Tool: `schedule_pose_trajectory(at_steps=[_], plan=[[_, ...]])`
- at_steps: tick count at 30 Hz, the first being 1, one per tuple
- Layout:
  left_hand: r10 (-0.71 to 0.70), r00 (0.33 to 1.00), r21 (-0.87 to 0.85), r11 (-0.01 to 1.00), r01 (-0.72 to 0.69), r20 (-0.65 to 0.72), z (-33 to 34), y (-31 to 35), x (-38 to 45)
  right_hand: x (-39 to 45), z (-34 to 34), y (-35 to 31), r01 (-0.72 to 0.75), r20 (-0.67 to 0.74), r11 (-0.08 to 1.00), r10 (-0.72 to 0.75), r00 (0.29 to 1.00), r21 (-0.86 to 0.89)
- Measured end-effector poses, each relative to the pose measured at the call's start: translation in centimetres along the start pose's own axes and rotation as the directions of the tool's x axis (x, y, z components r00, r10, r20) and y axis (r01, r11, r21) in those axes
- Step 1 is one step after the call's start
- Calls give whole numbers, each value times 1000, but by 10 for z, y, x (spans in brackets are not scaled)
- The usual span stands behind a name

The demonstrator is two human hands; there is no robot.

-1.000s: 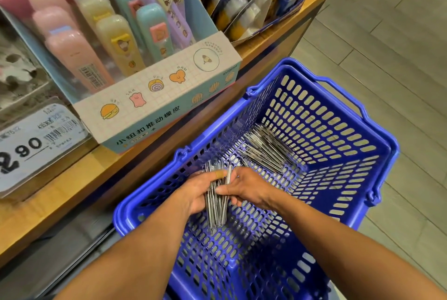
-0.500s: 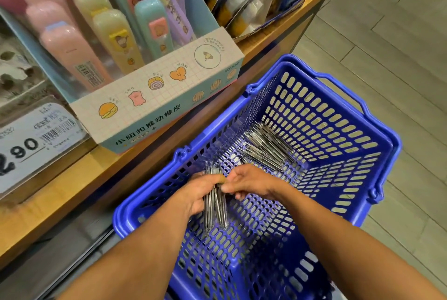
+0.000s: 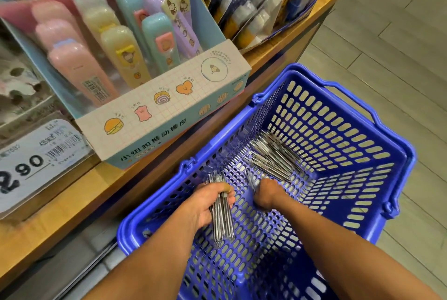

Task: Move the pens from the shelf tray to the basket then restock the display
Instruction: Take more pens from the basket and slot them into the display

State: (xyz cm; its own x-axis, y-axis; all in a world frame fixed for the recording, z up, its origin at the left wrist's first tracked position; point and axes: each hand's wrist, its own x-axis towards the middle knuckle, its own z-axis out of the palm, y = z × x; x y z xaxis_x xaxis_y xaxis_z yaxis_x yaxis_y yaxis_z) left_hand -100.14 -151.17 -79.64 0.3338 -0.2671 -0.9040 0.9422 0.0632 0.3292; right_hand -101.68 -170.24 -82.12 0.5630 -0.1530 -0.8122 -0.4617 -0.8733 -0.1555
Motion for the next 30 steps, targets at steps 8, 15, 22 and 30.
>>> schedule_pose_trajectory(at_steps=[8,15,22,30], plan=[[3,988,-76,997,9,155,5,5,-11,-55,-35,-30,99,359,715,-460,812,692],[-6,997,15,1000,5,73,7,0,-13,-45,-32,-32,134,406,753,-485,774,645],[5,999,16,1000,-5,-52,6,-2,-11,34,-37,13,123,-358,988,-149,922,-95],[12,997,38,999,-9,-74,6,-1,-11,50,-11,19,118,-355,897,-286,890,-427]])
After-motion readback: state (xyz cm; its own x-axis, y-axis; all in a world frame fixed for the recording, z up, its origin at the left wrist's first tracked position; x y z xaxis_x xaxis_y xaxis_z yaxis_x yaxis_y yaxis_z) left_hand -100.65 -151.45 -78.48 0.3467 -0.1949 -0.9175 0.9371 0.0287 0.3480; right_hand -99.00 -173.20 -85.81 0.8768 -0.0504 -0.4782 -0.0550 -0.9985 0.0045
